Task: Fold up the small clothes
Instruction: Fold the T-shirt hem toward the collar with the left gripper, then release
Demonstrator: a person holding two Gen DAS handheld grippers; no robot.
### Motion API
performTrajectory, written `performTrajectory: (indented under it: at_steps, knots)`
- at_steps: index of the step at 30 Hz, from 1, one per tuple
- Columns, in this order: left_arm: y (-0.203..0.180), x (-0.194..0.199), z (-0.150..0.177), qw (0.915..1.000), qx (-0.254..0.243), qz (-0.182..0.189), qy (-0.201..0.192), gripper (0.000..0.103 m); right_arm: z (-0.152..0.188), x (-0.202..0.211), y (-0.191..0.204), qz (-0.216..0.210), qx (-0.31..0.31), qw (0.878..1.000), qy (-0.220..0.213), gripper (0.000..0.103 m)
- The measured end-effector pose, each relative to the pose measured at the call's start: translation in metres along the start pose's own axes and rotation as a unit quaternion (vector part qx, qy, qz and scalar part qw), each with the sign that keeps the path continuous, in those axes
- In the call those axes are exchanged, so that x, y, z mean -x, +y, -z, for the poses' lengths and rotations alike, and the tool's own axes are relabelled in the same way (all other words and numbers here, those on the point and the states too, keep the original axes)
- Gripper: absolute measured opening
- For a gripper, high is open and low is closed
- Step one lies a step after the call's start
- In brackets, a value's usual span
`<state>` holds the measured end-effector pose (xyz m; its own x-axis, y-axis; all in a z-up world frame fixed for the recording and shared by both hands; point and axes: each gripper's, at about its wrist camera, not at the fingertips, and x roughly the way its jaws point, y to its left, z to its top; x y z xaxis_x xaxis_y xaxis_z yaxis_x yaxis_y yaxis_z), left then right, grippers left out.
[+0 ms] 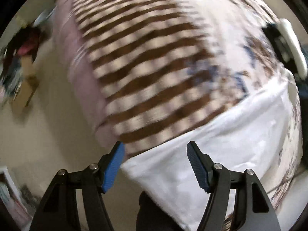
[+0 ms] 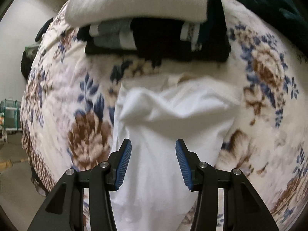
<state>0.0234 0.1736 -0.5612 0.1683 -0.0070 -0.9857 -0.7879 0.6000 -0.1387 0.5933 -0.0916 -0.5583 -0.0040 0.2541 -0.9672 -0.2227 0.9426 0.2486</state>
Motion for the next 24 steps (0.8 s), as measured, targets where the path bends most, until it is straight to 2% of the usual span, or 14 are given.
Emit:
performTrajectory:
  at_steps: [4,6,9,10,12,14,17,20,24]
  knots:
    - [-0.037,-0.002,-0.013,0.9985,-0.052,0.000,-0.015,0.065,-0.027,0.003,0.036,0.043,0.066,0.997,-0.028,0.050]
    - [-0.053,-0.007,-0.015,0.9976,-0.067,-0.002,-0.016,0.065,-0.039,-0.010,0.052,0.055,0.097,0.994,-0.004,0.050]
    - [-0.068,-0.016,-0.018,0.9967,-0.080,-0.004,-0.011,0.065,-0.047,-0.047,0.067,0.109,0.143,0.982,0.061,0.050]
    - [-0.069,-0.019,-0.020,0.9963,-0.086,-0.006,-0.008,0.065,-0.046,-0.051,0.069,0.118,0.153,0.979,0.062,0.040]
    - [-0.082,-0.027,-0.018,0.9955,-0.093,-0.015,-0.003,0.065,-0.045,-0.054,0.077,0.136,0.180,0.973,0.049,0.004]
    - [-0.085,-0.039,-0.019,0.9954,-0.093,-0.023,0.005,0.065,-0.048,-0.040,0.083,0.125,0.182,0.975,0.007,0.003]
    - [-0.077,-0.053,-0.020,0.9962,-0.083,-0.023,0.019,0.065,-0.055,-0.026,0.086,0.104,0.161,0.981,-0.027,0.001]
    - [-0.075,-0.056,-0.020,0.9963,-0.081,-0.020,0.021,0.066,-0.060,-0.028,0.091,0.109,0.160,0.980,-0.039,0.001]
    - [-0.078,-0.062,-0.016,0.9963,-0.080,-0.019,0.025,0.067,-0.065,-0.053,0.092,0.117,0.157,0.980,-0.025,0.001]
